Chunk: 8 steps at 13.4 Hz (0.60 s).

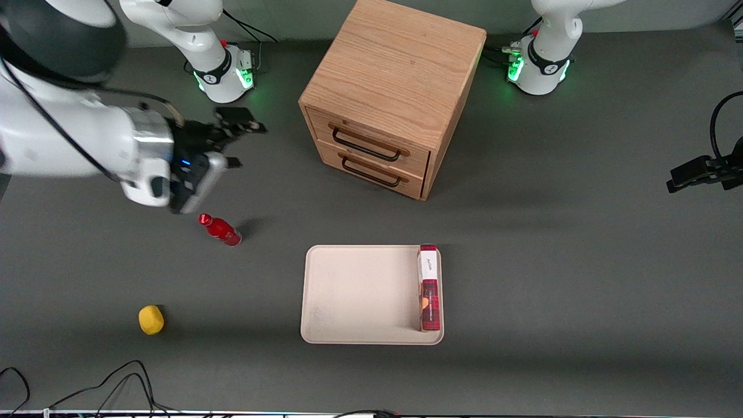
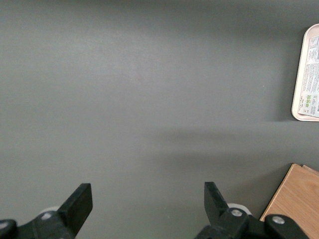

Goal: Open upper drawer

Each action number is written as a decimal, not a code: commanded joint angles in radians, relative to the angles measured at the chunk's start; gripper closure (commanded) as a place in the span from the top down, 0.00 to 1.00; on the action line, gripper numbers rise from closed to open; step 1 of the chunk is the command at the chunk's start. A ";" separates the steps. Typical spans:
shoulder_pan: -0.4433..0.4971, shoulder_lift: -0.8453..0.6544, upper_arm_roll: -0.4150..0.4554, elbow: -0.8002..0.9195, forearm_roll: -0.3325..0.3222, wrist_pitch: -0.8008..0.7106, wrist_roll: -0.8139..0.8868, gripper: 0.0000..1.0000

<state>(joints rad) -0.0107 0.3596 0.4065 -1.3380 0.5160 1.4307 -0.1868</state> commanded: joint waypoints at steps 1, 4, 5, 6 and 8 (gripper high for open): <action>0.031 0.152 0.142 0.062 -0.117 0.089 -0.017 1.00; 0.051 0.264 0.271 0.039 -0.293 0.210 -0.011 1.00; 0.052 0.272 0.291 0.004 -0.318 0.252 -0.010 1.00; 0.052 0.271 0.301 -0.038 -0.320 0.295 -0.010 1.00; 0.055 0.268 0.302 -0.085 -0.321 0.326 -0.010 1.00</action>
<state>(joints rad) 0.0575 0.6386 0.6918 -1.3833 0.2167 1.7271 -0.1909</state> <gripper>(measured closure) 0.000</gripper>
